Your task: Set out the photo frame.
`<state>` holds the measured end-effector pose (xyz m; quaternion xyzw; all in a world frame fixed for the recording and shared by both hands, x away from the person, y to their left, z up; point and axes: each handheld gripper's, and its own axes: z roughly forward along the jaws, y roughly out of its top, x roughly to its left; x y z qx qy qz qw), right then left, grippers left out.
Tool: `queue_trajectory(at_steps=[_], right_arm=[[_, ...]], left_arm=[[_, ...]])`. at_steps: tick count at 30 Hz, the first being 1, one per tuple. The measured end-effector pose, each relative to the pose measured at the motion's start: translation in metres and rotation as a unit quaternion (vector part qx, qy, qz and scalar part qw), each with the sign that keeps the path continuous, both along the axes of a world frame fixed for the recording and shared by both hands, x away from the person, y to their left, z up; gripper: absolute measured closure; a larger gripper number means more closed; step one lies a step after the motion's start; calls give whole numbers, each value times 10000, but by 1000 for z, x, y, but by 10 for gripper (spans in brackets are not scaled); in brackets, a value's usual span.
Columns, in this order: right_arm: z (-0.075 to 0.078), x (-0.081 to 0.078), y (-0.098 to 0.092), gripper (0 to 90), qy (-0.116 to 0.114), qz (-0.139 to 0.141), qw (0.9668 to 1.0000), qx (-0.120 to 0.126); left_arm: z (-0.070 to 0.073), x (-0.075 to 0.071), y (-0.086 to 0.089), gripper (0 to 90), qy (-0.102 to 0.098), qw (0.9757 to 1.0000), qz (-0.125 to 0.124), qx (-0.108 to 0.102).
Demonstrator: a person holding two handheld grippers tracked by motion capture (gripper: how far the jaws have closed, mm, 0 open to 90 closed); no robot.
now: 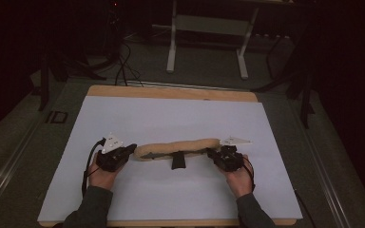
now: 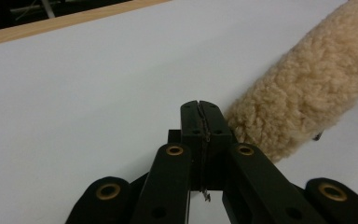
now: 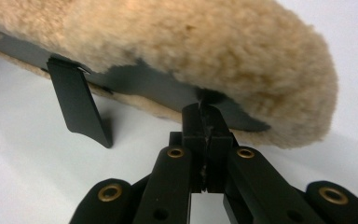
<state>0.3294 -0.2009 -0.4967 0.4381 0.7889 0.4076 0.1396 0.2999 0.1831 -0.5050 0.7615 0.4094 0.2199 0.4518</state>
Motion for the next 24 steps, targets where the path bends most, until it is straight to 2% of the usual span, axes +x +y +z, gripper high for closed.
queue_trajectory(at_steps=[24], right_arm=[[9,8,27,899,1,227,9994,-270]], left_arm=[[1,-14,-3,899,51,9999,-154,24]])
